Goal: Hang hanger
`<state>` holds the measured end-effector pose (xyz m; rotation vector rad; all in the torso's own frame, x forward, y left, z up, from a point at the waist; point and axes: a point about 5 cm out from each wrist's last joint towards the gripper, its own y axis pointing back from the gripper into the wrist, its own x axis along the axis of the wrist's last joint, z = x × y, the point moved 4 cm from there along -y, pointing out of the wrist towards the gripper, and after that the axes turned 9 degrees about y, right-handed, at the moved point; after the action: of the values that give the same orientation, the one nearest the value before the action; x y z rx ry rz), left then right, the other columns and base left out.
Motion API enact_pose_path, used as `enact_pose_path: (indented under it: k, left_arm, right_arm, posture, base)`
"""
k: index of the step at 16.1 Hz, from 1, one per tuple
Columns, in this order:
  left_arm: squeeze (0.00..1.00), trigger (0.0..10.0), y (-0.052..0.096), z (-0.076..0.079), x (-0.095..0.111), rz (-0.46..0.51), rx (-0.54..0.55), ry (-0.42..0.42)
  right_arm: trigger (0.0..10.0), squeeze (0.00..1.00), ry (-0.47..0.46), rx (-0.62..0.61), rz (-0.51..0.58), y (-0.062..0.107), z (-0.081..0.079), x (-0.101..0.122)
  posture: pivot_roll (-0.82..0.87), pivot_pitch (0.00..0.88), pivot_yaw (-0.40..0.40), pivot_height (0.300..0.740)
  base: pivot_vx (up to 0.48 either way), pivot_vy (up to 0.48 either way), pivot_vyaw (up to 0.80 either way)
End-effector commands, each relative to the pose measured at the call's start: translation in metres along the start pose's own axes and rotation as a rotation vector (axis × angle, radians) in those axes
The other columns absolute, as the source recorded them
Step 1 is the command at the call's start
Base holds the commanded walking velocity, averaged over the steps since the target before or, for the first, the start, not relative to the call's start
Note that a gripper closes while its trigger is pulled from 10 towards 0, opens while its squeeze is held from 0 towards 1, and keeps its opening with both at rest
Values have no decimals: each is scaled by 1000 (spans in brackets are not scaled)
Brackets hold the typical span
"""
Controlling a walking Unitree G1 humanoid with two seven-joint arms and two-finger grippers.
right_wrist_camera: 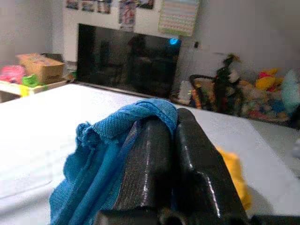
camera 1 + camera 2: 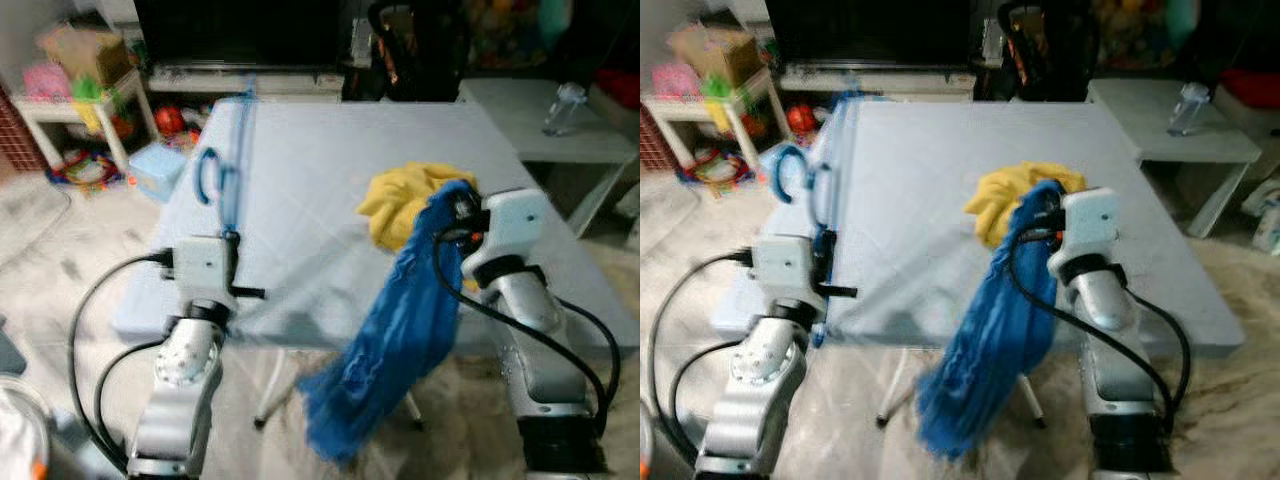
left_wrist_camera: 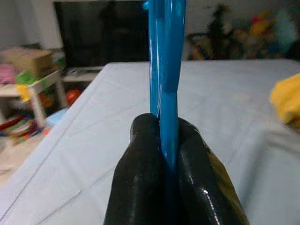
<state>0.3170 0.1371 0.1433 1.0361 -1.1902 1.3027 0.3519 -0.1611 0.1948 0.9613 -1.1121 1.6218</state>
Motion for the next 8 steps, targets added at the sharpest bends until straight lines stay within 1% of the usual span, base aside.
enact_pose_path:
  k: [1,6,8]
  left_arm:
    - [0,10000,0,-3,-1,-2,17,-4]
    - [0,10000,0,-8,-1,0,55,-1]
    - [0,10000,0,-7,-2,0,54,-2]
  right_arm:
    - [10000,0,1,0,27,-2,0,7]
    - [10000,0,-4,15,17,-1,-2,5]
    - [10000,0,-30,37,7,-3,-6,4]
  posture:
    - [-8,29,5,740]
    - [-14,33,2,740]
    - [-9,32,-3,740]
  base:
    - [0,0,0]
    - [0,0,0]
    - [0,0,0]
